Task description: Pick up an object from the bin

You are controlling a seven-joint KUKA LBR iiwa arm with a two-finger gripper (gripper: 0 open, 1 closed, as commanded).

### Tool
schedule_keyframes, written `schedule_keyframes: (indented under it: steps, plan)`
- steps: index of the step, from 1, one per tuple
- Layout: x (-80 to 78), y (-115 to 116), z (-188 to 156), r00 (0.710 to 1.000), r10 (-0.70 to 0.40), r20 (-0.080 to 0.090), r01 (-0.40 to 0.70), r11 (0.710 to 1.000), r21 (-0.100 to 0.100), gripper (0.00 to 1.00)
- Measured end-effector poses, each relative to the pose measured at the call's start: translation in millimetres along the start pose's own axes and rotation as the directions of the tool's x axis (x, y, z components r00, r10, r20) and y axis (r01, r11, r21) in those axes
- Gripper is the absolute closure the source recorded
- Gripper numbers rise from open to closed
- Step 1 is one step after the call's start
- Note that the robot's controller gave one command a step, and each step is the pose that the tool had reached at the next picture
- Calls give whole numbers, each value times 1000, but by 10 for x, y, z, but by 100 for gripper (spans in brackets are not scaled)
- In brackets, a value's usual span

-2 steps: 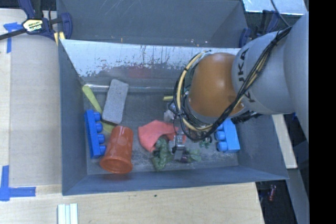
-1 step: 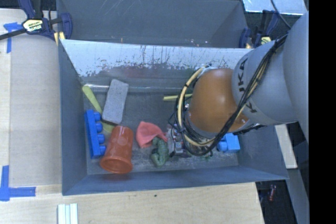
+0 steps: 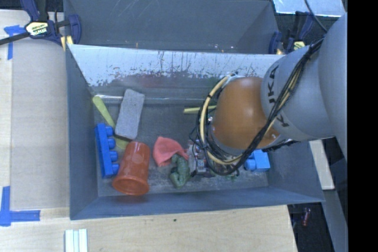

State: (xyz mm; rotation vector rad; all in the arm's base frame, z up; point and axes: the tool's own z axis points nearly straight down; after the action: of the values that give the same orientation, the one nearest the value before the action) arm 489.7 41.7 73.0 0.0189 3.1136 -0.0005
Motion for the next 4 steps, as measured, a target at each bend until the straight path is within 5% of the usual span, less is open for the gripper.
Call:
schedule_keyframes:
  steps: [3,4]
  plan:
    - [-39,107,-136,1000,3,6,-3,1000,3,100]
    - [-33,95,-815,1000,-9,2,9,1000,2,100]
